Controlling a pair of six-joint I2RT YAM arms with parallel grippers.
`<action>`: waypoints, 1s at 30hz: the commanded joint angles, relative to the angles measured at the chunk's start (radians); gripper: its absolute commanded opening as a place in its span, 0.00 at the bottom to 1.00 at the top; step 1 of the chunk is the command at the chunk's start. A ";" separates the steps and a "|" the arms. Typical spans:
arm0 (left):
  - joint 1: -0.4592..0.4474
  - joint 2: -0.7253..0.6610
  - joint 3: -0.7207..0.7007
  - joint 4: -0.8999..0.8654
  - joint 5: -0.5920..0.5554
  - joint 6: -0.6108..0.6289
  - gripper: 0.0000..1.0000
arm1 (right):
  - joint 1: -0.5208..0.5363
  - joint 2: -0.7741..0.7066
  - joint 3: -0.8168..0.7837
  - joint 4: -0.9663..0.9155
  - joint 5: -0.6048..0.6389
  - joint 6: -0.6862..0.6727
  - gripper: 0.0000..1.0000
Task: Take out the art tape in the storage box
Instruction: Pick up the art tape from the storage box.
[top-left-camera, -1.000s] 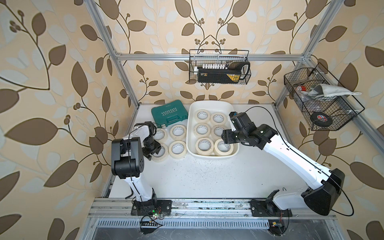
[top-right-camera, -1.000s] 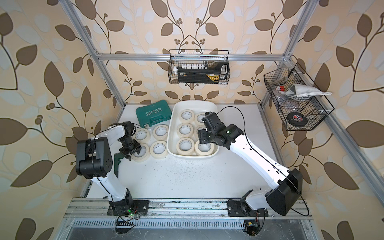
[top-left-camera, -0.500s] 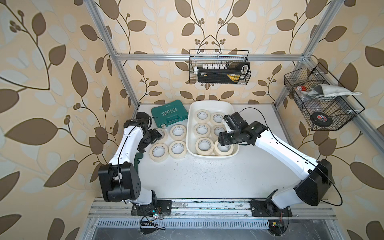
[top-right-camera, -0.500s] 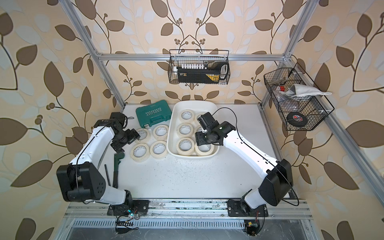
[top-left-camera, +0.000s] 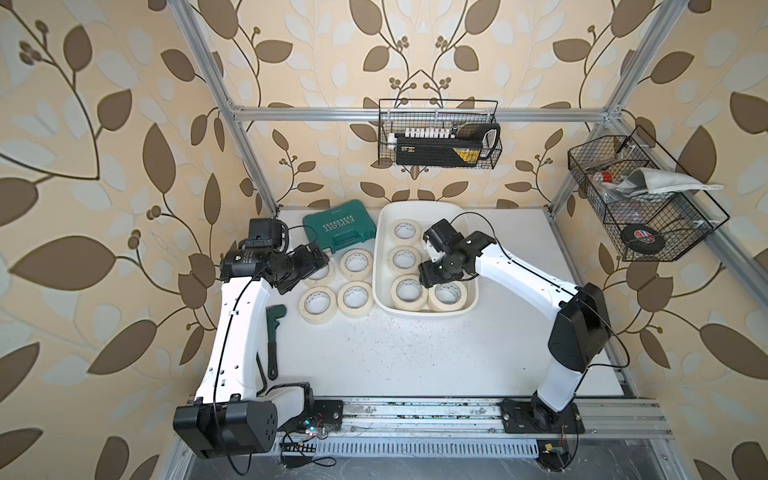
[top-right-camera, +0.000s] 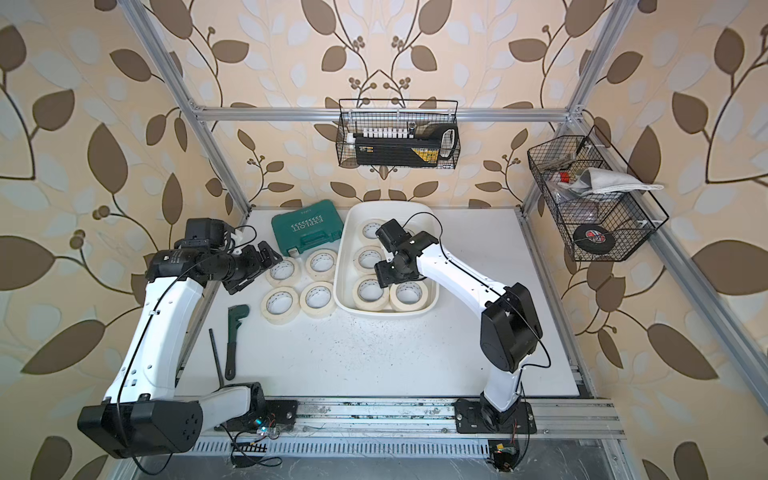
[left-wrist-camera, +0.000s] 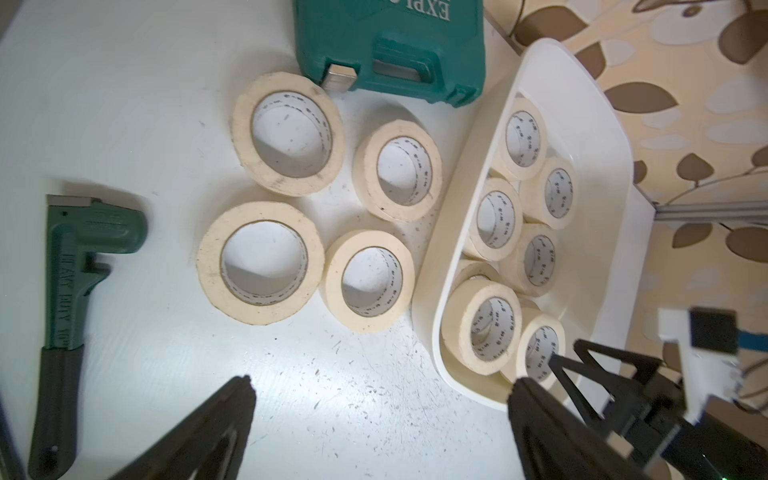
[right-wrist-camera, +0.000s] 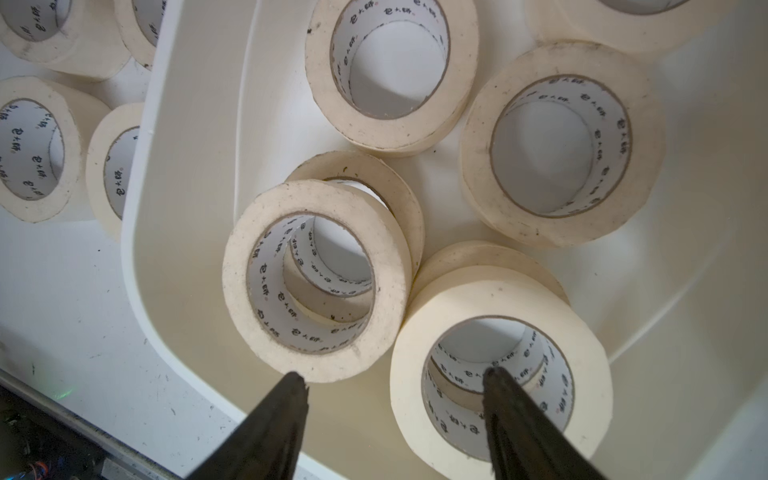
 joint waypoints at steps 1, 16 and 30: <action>-0.015 -0.015 0.001 0.020 0.211 0.071 0.99 | 0.009 0.044 0.057 -0.024 -0.011 -0.042 0.68; -0.236 -0.008 -0.033 0.123 0.254 0.078 0.99 | 0.030 0.222 0.144 -0.036 0.006 -0.058 0.65; -0.280 0.001 -0.061 0.164 0.258 0.088 0.99 | 0.024 0.298 0.201 -0.057 0.023 -0.066 0.48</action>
